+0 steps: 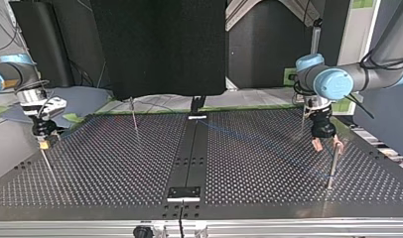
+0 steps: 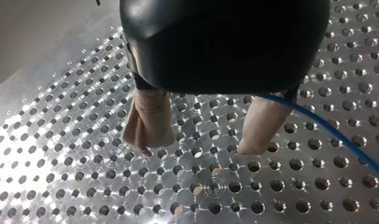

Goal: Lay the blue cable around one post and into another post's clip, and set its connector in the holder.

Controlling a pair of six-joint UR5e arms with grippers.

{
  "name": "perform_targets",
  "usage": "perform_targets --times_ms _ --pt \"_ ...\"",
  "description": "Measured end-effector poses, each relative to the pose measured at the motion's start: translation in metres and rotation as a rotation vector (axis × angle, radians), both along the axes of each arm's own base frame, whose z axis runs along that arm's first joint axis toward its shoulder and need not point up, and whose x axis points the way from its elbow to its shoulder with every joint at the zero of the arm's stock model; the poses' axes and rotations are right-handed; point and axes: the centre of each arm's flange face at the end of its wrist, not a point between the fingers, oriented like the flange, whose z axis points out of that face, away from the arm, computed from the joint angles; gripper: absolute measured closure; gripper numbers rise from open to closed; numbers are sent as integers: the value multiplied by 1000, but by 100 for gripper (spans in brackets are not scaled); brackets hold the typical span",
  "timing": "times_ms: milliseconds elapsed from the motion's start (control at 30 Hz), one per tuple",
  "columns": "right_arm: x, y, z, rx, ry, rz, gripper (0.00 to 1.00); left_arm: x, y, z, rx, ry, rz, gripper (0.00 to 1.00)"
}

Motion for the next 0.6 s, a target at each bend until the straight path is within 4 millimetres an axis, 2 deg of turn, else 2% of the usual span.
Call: perform_targets --times_ms 300,600 --pt "0 0 1 -1 0 0 0 -3 -2 5 -18 -3 -4 2" --pt "0 0 1 -1 0 0 0 -18 -6 30 -8 1 -6 2"
